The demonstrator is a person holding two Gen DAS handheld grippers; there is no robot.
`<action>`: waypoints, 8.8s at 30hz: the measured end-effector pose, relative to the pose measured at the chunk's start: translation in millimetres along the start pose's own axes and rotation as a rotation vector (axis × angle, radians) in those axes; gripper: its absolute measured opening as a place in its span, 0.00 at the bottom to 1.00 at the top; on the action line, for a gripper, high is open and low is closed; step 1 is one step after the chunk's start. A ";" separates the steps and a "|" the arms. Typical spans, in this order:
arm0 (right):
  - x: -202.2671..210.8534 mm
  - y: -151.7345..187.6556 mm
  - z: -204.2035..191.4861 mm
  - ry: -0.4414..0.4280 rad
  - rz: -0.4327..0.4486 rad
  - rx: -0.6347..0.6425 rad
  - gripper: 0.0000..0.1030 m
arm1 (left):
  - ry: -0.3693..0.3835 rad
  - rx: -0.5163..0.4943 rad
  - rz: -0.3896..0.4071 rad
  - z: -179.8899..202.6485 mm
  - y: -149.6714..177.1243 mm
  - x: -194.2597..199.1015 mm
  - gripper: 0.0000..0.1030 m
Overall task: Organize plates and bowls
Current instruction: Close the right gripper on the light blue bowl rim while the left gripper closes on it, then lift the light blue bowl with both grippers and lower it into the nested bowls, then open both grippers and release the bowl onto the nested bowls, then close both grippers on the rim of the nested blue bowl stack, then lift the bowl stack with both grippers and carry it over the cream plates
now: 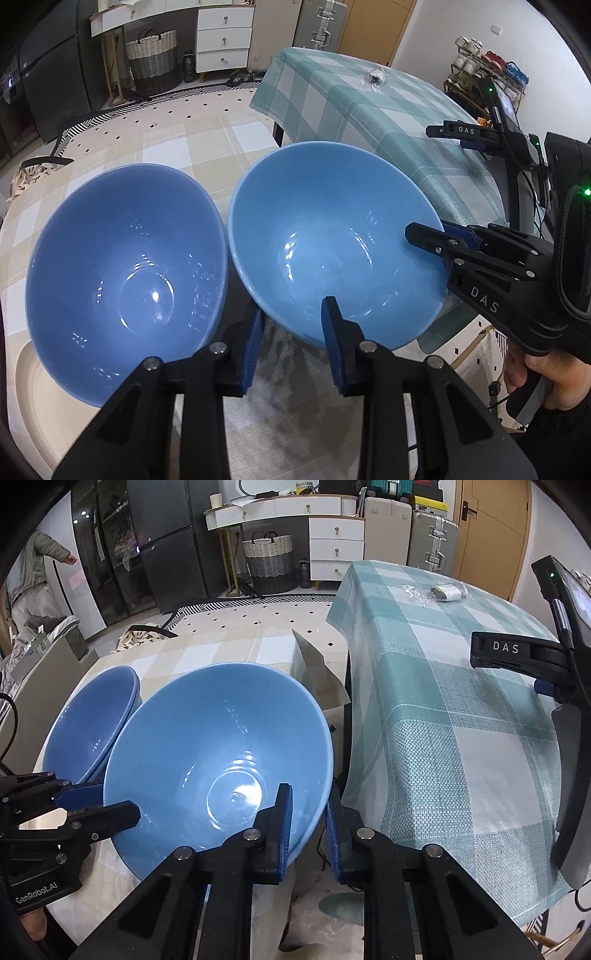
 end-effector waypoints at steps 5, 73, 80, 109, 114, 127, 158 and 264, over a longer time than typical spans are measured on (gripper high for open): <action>8.3 1.2 -1.1 0.009 0.015 -0.003 0.17 | 0.001 -0.015 0.016 3.7 -0.4 5.9 0.29; 110.4 -42.4 -164.1 -0.049 0.298 0.137 0.20 | -0.057 0.118 0.218 -112.0 -2.1 113.0 0.29; 92.3 -45.5 -181.3 -0.065 0.275 0.163 0.21 | -0.074 0.147 0.205 -132.2 2.7 108.6 0.29; 25.6 -39.8 -201.3 -0.047 0.116 0.207 0.21 | -0.137 0.144 0.085 -157.3 13.2 66.7 0.29; 17.9 -37.1 -199.8 -0.036 0.084 0.205 0.22 | -0.150 0.124 0.064 -153.6 15.0 61.5 0.29; 4.2 -26.5 -200.1 -0.036 0.023 0.219 0.29 | -0.195 0.070 0.037 -145.1 17.8 50.6 0.31; 12.9 -33.3 -182.3 -0.092 0.085 0.131 0.97 | -0.125 0.200 0.094 -188.2 20.0 54.0 1.00; 73.3 13.1 -270.2 -0.373 0.105 0.251 0.39 | -0.177 0.314 0.187 -207.7 99.6 147.9 0.26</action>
Point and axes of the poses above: each gripper's, at about its wrist camera, not at the fingertips, and x roughly against the way its jaws point, z to its right, y to its underside, the point moved 1 cm from there along -x, roughly the way its jaws point, and after that the axes turned 3 degrees about -y, right-handed, at the moved point
